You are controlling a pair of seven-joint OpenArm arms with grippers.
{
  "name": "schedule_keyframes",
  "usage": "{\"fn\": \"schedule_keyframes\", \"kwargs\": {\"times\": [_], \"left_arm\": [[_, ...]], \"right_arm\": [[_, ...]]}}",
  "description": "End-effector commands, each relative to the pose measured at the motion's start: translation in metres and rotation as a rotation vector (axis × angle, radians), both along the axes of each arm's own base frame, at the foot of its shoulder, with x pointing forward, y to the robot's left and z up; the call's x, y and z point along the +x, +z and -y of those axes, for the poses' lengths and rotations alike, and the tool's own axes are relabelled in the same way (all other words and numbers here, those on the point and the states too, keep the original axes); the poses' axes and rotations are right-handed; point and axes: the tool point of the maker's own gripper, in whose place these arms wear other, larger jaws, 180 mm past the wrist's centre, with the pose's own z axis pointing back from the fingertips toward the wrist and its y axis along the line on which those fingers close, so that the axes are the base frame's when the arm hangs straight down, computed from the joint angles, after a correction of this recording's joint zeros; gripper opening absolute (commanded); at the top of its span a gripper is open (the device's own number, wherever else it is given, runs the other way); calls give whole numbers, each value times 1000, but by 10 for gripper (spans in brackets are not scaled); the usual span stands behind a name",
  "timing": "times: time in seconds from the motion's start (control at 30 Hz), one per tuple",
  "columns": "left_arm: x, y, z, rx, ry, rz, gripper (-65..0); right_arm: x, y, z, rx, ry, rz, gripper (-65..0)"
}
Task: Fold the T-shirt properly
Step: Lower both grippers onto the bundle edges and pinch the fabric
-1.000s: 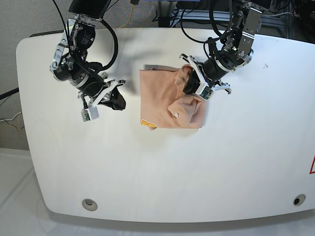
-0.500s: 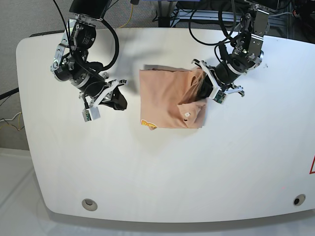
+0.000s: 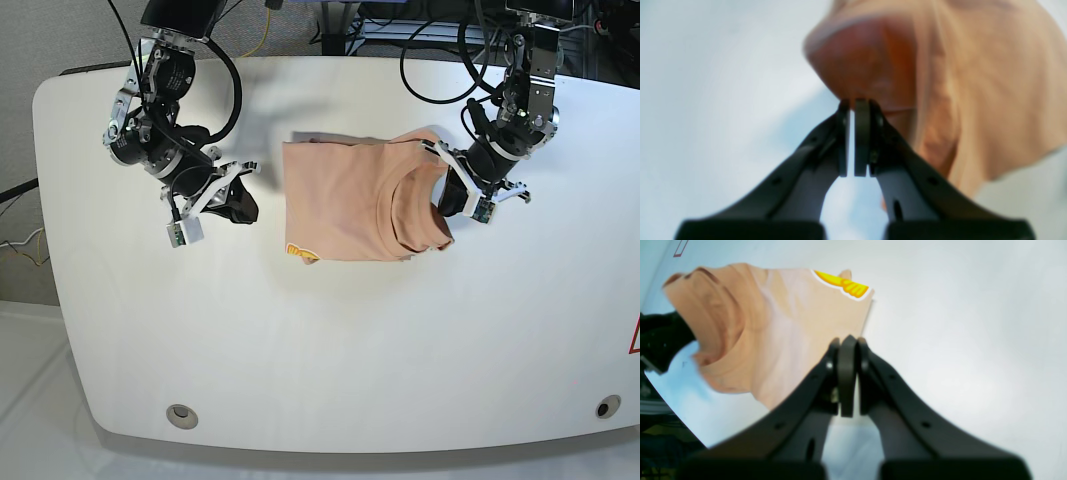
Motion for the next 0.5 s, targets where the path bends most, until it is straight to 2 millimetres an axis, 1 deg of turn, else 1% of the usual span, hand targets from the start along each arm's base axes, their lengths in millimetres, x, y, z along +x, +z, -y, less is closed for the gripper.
{"fn": "schedule_keyframes", "kwargs": {"times": [0.0,0.07,0.27,0.3,0.4,0.47], "left_arm": [[5,9,3,-22,-6,35,-646],[3,9,11,-30,-21,33,-646],[-6,19,54,-75,-112,52,-646],[-9,21,64,-88,-132,52,-646],[-14,25,80,-110,-161,57,-646],[-14,28,86,-119,-151,59,-646]], "right_arm": [[7,14,0,19,-1,55,-650],[7,14,-1,19,0,55,-650],[7,15,-10,22,28,56,-650],[7,15,-10,22,28,56,-650],[7,14,-12,23,34,55,-650],[7,15,-14,23,40,57,-650]]}}
